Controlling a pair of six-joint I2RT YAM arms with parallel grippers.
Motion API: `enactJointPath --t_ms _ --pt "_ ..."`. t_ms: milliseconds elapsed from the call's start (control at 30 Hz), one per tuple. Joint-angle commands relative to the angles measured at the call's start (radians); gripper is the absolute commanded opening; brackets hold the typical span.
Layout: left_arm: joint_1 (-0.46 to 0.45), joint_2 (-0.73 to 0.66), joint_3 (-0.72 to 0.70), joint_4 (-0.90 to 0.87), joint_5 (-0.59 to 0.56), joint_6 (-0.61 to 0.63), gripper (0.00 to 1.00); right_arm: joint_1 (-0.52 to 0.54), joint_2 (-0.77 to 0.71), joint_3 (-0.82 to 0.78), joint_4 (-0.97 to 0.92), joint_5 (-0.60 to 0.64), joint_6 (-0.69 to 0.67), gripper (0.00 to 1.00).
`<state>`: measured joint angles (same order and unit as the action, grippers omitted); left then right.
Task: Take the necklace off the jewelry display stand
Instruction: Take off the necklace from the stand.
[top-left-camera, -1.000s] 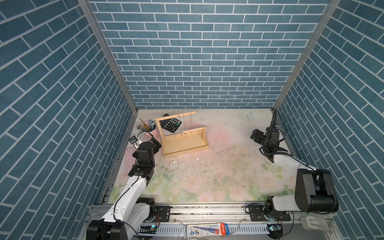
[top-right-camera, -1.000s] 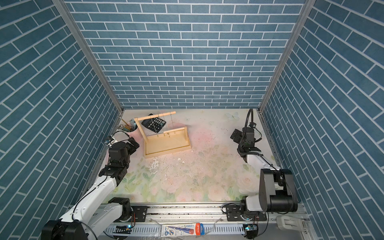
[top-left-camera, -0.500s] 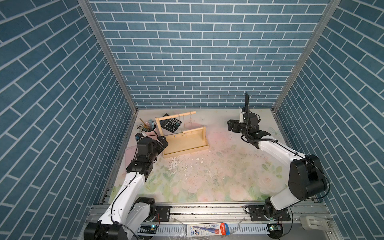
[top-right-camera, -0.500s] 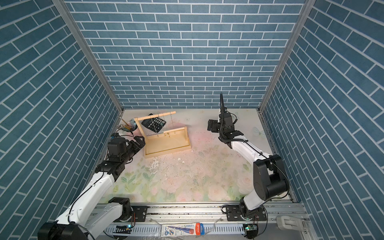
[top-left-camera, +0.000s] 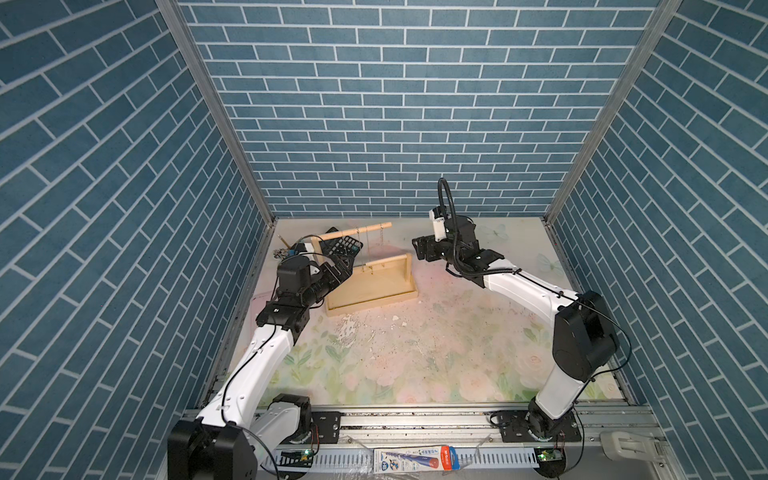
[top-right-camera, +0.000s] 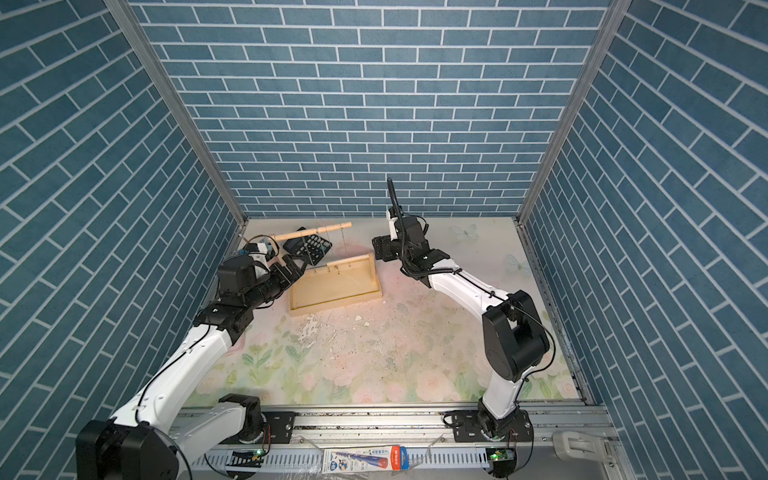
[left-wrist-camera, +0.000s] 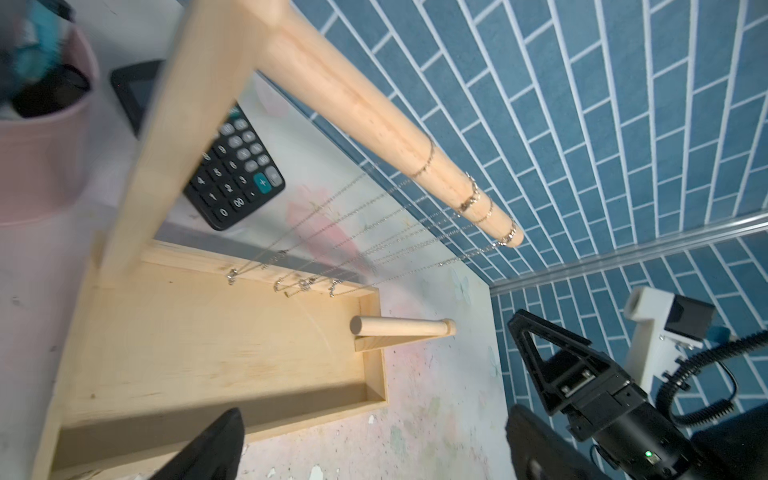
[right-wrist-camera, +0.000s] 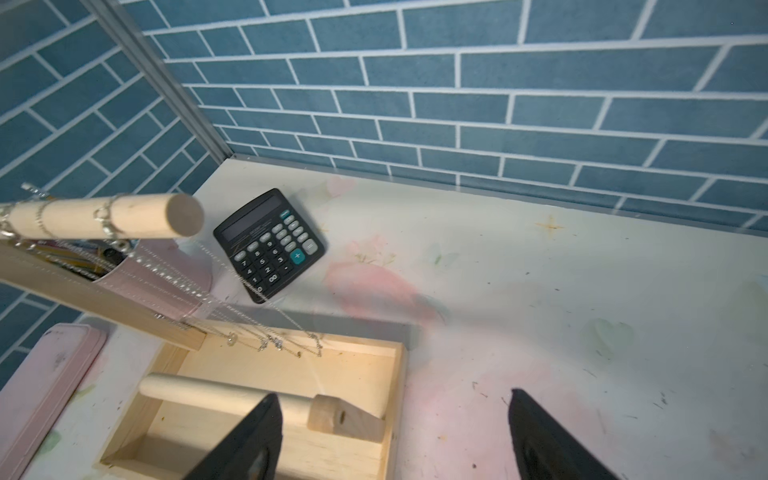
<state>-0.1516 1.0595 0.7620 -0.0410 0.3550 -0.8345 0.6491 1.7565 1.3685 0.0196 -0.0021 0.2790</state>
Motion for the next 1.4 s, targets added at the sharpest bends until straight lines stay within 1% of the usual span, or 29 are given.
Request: enactJointPath --t_ms 0,67,133,200,267,333,400,500,600,733,833,967,1167,1367 --pt "-0.008 0.010 0.043 0.069 0.065 0.019 0.99 0.030 0.035 0.050 0.058 -0.032 -0.031 0.83" --pt "-0.008 0.010 0.047 0.053 0.058 0.053 0.99 0.046 0.058 0.074 0.075 -0.039 -0.027 0.80" --pt "-0.008 0.016 0.038 0.071 0.063 0.051 0.99 0.057 0.085 0.101 0.089 -0.048 -0.005 0.77" --pt "-0.008 0.028 0.040 0.099 0.108 0.037 0.99 0.063 0.108 0.133 0.088 -0.065 0.023 0.77" --pt "-0.008 0.040 0.090 0.036 0.146 0.045 0.99 0.071 0.121 0.160 0.079 -0.070 0.034 0.75" --pt "-0.008 0.053 0.180 -0.102 0.145 0.115 0.99 0.081 0.127 0.163 0.096 -0.065 0.038 0.73" --pt "-0.008 0.058 0.218 -0.136 0.144 0.145 0.99 0.087 0.140 0.164 0.126 -0.068 0.049 0.71" --pt "-0.008 0.055 0.176 -0.042 0.201 0.134 0.99 0.100 0.172 0.195 0.129 -0.078 0.055 0.69" --pt "-0.005 0.065 0.140 0.019 0.232 0.124 0.99 0.115 0.181 0.202 0.138 -0.057 0.046 0.67" --pt "0.028 0.081 0.119 0.080 0.293 0.065 0.99 0.120 0.194 0.213 0.158 -0.065 0.052 0.65" --pt "0.044 0.076 0.110 0.085 0.299 0.060 0.99 0.127 0.215 0.246 0.139 -0.063 0.048 0.61" --pt "0.046 0.065 0.097 0.083 0.293 0.061 0.99 0.133 0.235 0.267 0.139 -0.057 0.046 0.57" --pt "0.046 0.072 0.099 0.079 0.297 0.057 0.99 0.137 0.260 0.306 0.117 -0.020 0.039 0.49" --pt "0.046 0.069 0.099 0.070 0.289 0.061 0.99 0.136 0.272 0.316 0.113 -0.013 0.037 0.41"
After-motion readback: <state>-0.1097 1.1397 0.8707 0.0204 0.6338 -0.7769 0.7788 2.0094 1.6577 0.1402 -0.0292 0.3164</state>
